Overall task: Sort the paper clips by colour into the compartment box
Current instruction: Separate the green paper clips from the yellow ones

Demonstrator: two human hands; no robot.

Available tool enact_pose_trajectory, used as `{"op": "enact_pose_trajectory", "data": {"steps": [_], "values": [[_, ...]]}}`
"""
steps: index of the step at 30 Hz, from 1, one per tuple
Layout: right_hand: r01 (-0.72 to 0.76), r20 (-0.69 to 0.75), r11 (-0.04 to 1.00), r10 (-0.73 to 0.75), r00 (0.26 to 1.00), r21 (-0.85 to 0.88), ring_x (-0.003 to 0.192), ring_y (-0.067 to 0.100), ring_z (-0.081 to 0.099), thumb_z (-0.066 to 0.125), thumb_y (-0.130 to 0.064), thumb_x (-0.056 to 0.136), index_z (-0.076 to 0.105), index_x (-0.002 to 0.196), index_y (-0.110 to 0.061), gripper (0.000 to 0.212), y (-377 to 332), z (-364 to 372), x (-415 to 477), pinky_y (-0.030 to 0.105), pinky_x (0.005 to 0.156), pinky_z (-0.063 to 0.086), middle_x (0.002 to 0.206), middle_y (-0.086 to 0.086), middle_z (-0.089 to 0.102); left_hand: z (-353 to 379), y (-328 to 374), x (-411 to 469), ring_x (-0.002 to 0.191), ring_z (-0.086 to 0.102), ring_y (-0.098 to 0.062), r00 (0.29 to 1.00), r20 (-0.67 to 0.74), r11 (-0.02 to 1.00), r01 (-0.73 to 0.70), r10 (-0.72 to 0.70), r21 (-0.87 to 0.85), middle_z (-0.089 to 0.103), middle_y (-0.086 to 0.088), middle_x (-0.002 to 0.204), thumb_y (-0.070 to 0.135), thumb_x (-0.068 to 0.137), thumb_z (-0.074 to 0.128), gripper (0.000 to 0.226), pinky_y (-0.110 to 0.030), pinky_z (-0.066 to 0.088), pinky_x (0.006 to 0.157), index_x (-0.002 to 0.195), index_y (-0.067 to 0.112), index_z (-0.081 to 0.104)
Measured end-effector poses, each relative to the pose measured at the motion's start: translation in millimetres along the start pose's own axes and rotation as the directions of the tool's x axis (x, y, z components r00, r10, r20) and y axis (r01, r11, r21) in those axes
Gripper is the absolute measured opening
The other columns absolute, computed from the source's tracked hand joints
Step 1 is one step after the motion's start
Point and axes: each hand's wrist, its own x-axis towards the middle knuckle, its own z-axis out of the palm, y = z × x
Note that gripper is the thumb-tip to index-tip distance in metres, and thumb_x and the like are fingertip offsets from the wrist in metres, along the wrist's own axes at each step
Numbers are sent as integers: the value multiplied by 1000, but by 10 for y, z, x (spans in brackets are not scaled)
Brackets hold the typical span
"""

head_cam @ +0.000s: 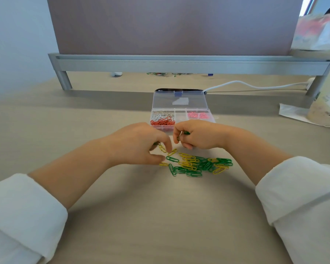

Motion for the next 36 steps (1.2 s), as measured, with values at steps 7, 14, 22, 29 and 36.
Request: {"op": "enact_pose_trajectory", "data": {"steps": [7, 14, 22, 29, 36], "values": [[-15, 14, 1000, 15, 1000, 12, 60, 4, 45, 35, -2, 93, 55, 91, -16, 24, 12, 14, 2, 16, 61, 35, 58, -3, 51, 67, 88, -1, 55, 45, 3, 985, 135, 991, -94, 106, -92, 37, 6, 52, 33, 84, 64, 11, -14, 31, 51, 95, 31, 67], [-40, 20, 995, 38, 999, 91, 57, 9, 41, 34, 0, 92, 49, 76, -19, 29, -16, 28, 18, 21, 59, 34, 57, -2, 48, 95, 102, 4, 63, 40, -8, 978, 205, 999, -19, 26, -39, 39, 13, 65, 30, 95, 44, 9, -18, 31, 56, 89, 25, 39], [-126, 41, 970, 120, 992, 208, 49, 16, 24, 34, -14, 89, 37, 58, -16, 31, -38, -48, -48, 25, 47, 19, 51, -2, 34, 153, 15, 39, 58, 47, -21, 995, 33, 910, 103, -98, -401, 56, -4, 66, 17, 98, 33, 12, -22, 39, 54, 86, 18, 31], [-138, -53, 986, 133, 990, -97, 50, 15, 41, 33, -40, 98, 44, 52, -13, 55, 49, -117, -237, 22, 57, 35, 52, 0, 45, 255, -22, 77, 55, 45, -6, 986, -79, 880, 92, -146, -467, 53, 5, 60, 10, 96, 33, 27, -15, 39, 52, 87, 34, 43], [-50, 16, 996, 52, 999, -77, 52, 8, 37, 62, -42, 84, 56, 60, -23, 31, 241, -223, -482, 23, 57, 32, 52, -10, 40, 287, 98, 221, 59, 46, -2, 967, -227, 899, 2, -112, -437, 49, 9, 60, 24, 99, 29, 36, -11, 36, 60, 65, 27, 40]]}}
